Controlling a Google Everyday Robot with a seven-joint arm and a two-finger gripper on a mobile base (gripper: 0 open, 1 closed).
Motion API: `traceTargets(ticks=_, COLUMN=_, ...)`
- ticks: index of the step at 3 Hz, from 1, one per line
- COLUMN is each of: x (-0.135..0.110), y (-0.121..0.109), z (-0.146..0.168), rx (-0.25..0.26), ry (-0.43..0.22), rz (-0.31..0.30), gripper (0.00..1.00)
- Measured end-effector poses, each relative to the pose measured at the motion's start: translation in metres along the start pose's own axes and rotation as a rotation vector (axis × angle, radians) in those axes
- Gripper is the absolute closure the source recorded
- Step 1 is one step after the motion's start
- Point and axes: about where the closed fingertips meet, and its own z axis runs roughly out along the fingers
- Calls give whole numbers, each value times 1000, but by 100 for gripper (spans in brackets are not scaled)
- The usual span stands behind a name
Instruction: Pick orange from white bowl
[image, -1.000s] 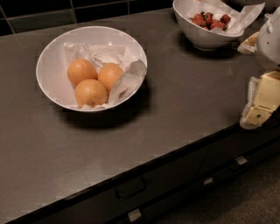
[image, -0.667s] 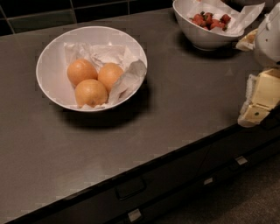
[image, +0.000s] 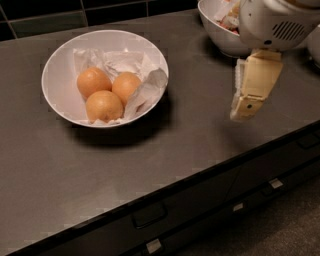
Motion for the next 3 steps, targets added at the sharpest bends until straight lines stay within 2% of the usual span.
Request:
traceTargets(ticks=1, x=0, y=0, z=0, rx=0, ry=0, rz=0, gripper=0)
traceTargets(ticks=2, x=-8, y=-12, z=3, rx=15, ry=-34, rz=-15, gripper=0)
traceTargets(ticks=3, x=-28, y=-45, z=23, rx=-2, ry=-81, rz=-71, gripper=0)
